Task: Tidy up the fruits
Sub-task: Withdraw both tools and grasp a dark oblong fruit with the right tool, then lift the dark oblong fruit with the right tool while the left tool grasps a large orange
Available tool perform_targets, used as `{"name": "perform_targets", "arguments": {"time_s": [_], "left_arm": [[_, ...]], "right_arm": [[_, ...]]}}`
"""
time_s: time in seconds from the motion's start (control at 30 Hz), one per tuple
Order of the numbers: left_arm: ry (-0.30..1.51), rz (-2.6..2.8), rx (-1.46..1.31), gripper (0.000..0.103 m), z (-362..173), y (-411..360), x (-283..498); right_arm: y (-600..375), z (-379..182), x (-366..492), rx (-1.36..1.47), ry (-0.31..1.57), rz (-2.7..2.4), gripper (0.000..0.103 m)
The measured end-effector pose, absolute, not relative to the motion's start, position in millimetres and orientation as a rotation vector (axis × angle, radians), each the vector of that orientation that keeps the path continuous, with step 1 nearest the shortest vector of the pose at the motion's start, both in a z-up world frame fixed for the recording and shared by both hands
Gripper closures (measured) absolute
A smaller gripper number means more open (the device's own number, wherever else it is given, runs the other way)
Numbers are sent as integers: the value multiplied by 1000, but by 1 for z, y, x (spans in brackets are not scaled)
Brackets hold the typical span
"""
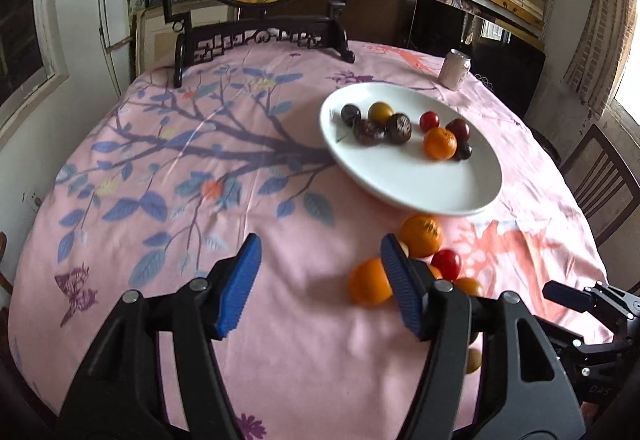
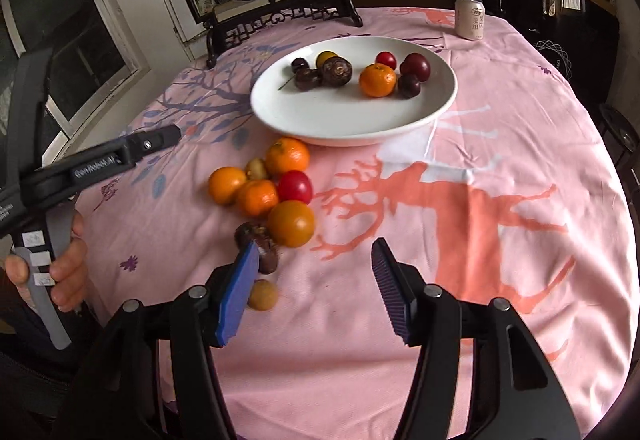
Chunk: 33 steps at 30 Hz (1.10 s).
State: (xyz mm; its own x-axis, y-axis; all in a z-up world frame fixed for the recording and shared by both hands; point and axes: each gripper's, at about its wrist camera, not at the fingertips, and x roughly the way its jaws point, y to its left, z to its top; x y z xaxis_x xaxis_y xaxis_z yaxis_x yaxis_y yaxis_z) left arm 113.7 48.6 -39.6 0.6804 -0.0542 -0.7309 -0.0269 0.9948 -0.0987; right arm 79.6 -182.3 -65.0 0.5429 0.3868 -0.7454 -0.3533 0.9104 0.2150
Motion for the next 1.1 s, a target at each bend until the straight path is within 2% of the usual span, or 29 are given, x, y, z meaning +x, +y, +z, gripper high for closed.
{"name": "perform_targets", "arguments": {"time_s": [0.37,0.43,0.53,0.8,1.0,1.1], "left_arm": [[859,22,-145,39,-58,78,85],[861,13,-149,38,-59,80,83],[880,-16,-133,36,-63,73,84],[956,-54,-52,35,-90,37,110],[975,-50,-56,35,-93,39,120],[974,-39,-50,35,-92,42,122]], "right_arm": [[-125,-89,80,-42,942,532,45],[-118,-94,85,-69,937,517,51],[-112,-99,95,-85,925,504,81],[-120,-99,98,-34,965,522,81],[-110,-113,118,41,1031,624,80],[-104,-109,112,-8,983,612,79]]}}
